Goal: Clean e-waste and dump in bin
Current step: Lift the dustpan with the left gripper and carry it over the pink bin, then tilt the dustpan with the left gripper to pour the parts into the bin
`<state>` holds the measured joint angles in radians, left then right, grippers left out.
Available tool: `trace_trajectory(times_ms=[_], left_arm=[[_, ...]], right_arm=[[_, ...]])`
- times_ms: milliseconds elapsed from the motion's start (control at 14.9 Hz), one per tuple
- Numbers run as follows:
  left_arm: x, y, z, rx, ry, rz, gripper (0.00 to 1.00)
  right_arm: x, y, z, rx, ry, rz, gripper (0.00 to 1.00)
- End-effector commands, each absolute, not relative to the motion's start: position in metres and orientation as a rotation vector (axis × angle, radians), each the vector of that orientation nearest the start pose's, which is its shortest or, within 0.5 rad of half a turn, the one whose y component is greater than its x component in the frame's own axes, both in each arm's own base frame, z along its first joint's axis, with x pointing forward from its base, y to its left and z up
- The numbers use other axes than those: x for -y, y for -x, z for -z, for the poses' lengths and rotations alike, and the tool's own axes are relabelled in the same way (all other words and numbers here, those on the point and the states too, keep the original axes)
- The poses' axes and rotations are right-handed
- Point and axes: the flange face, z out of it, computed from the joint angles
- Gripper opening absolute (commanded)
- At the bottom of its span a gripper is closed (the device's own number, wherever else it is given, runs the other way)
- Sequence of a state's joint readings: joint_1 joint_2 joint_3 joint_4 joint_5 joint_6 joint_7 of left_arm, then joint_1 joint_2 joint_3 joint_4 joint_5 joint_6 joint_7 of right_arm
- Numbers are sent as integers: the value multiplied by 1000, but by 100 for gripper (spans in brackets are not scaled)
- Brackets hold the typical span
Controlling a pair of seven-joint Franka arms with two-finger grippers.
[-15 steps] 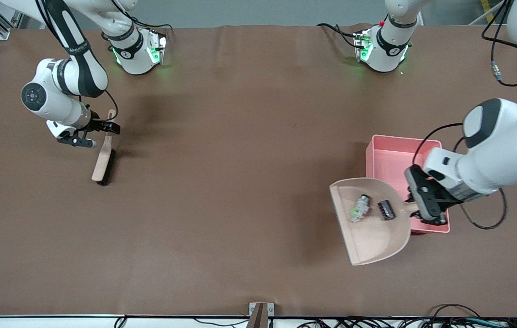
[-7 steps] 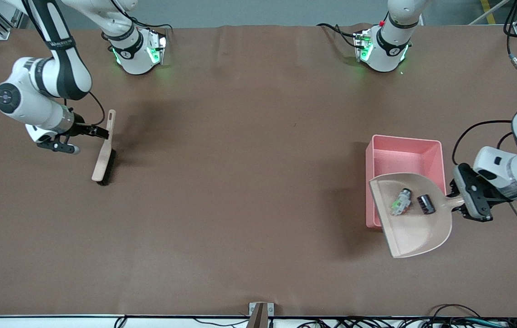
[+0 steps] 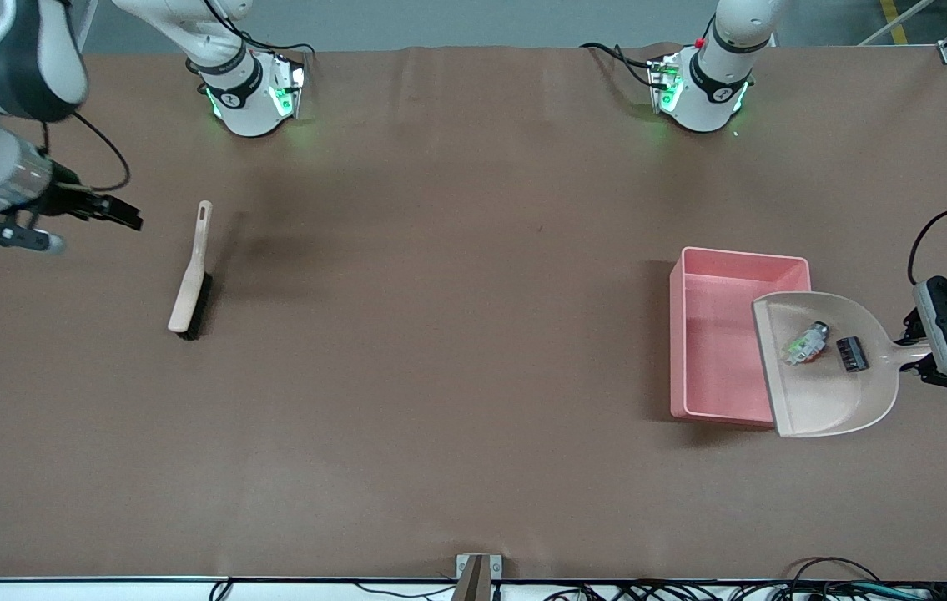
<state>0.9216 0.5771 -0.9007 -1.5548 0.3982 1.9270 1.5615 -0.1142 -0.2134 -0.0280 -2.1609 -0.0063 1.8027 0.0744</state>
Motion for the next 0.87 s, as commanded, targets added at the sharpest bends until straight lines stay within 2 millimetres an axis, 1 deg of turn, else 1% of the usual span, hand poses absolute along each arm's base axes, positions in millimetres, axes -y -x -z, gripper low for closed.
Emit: trace_trajectory(times_ms=[0, 67, 134, 269, 336, 537, 604, 672, 739, 806], left_arm=[[-131, -645, -421, -2271, 2068, -97, 0], [-125, -643, -422, -2268, 2027, -141, 0], [-115, -642, -420, -2269, 1978, -183, 0], [-105, -638, -411, -2248, 1917, -239, 0], [-98, -636, -410, -2243, 1887, -247, 0], [-65, -629, -406, -2262, 1798, -282, 0], [-52, -626, -406, -2268, 1767, -309, 0], [-44, -624, -405, -2268, 1734, -333, 0], [-45, -626, -406, -2252, 1688, -355, 0], [-46, -628, -405, -2242, 1651, -381, 0]], right_arm=[[72, -482, -551, -352, 3127, -182, 100], [73, -483, -574, -356, 3130, -144, 100], [75, -483, -586, -357, 3131, -136, 100], [82, -483, -603, -379, 3128, -105, 100], [85, -485, -611, -387, 3129, -76, 100], [81, -491, -633, -374, 3134, -1, 100], [81, -495, -642, -376, 3130, 28, 100], [81, -501, -648, -369, 3128, 45, 100], [78, -503, -651, -362, 3128, 55, 100], [70, -505, -651, -340, 3129, 58, 100]])
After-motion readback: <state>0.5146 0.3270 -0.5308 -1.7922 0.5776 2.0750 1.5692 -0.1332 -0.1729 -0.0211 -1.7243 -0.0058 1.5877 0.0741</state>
